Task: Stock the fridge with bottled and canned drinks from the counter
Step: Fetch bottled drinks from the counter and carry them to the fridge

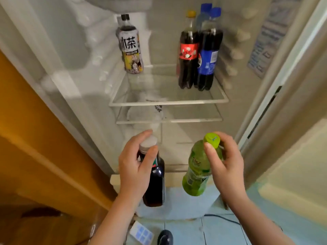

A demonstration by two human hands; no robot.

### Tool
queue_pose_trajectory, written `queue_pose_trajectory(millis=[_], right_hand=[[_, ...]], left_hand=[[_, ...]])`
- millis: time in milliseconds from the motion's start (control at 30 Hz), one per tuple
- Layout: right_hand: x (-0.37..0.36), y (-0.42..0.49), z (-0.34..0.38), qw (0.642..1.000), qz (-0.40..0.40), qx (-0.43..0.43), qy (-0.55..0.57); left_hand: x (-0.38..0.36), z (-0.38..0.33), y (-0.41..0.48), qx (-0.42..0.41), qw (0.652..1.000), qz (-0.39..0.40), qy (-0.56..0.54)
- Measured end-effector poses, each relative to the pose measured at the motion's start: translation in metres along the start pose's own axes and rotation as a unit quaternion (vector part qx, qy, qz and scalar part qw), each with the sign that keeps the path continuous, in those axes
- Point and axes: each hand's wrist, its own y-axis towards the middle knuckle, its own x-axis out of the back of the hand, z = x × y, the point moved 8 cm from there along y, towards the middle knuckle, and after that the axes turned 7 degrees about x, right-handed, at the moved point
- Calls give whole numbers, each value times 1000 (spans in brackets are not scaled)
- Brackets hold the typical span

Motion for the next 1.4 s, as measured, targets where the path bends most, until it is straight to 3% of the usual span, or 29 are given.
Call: queue_pose_trajectory(millis=[267, 400, 600, 1067, 1400], right_hand=[[-41, 99, 27, 995, -70, 72, 17], [-37, 143, 46, 986, -120, 120, 1], [-27, 200, 56, 973, -166, 155, -32], [-21, 263, 0, 975, -174, 104, -91], [-24, 259, -24, 975, -157, 100, -118]], left_hand=[[-5, -19, 123, -110, 992, 3, -66], [-19, -31, 177, -107, 984, 8, -141], [-58, -58, 226, -145, 975, 10, -170], [-147, -45, 261, -129, 978, 53, -157], [-165, 0, 254, -60, 981, 56, -176]])
